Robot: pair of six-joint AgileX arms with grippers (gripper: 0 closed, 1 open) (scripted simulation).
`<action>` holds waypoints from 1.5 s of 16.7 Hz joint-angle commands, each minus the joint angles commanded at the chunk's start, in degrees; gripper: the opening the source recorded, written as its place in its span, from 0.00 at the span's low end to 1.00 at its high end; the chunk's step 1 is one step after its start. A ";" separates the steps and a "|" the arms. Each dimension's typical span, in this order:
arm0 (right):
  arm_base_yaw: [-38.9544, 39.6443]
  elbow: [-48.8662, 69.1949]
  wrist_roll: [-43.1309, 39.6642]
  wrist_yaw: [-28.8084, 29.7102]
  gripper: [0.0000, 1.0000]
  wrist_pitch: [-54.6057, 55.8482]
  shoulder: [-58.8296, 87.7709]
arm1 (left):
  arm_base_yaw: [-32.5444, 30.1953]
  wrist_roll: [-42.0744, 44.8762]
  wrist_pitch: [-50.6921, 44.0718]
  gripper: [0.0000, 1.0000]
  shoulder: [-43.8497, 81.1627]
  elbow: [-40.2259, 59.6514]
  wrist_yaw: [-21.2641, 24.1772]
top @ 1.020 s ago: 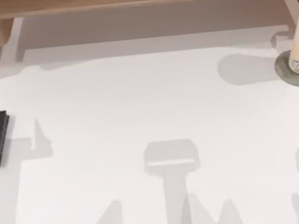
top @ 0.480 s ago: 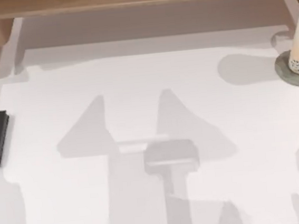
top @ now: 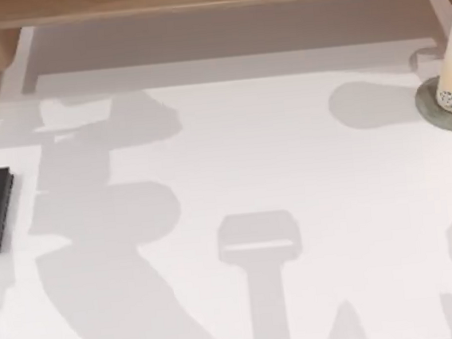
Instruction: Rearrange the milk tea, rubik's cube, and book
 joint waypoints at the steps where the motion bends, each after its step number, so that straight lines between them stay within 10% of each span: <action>1: 0.00 0.00 0.00 0.00 1.00 0.00 0.00 | 0.41 0.00 0.65 1.00 2.12 1.53 0.46; 21: 0.00 0.00 0.00 0.00 1.00 0.00 0.00 | -0.47 -0.07 -1.25 1.00 10.86 12.49 -0.27; 25: 0.00 0.00 0.00 0.00 1.00 0.00 0.00 | -0.47 -0.07 -1.25 0.70 10.86 12.49 -0.27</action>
